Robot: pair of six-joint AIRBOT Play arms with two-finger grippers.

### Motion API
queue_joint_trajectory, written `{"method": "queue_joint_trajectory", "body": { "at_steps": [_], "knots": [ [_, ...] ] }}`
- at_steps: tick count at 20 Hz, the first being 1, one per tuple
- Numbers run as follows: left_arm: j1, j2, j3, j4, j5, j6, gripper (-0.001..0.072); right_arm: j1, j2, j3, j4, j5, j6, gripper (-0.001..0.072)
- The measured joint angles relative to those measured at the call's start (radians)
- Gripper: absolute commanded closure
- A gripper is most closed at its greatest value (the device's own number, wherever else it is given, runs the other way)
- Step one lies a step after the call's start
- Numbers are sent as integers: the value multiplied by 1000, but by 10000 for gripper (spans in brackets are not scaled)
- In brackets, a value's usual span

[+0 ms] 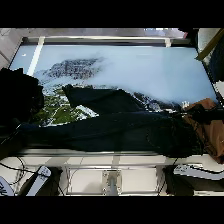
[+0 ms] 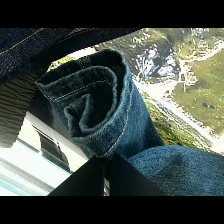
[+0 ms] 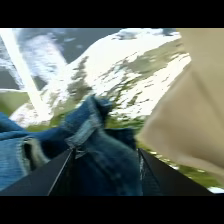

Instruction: Fold the clothes and pants, and hang the long-sleeved shirts on hangers.

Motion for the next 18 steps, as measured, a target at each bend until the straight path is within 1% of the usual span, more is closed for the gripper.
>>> {"method": "queue_joint_trajectory", "body": {
  "at_steps": [5,7,9,11,12,13,14,15,18],
  "knots": [
    [0,0,0,0,0,0,696,-55,-23,48,-80,161,-5,259],
    [0,0,0,0,0,0,696,-63,-26,23,-88,187,-21,259],
    [0,0,0,0,0,0,696,-62,-27,-15,-76,204,-50,263],
    [0,0,0,0,0,0,696,-60,-28,-46,-21,235,-97,272],
    [0,0,0,0,0,0,696,-59,-28,-56,19,255,-122,300],
    [0,0,0,0,0,0,696,-59,-28,-63,66,277,-150,421],
    [0,0,0,0,0,0,696,-58,-28,-68,112,296,-177,589],
    [0,0,0,0,0,0,696,-58,-28,-72,154,314,-200,676],
    [0,0,0,0,0,0,696,-57,-29,-67,248,344,-260,675]
  ]
}}
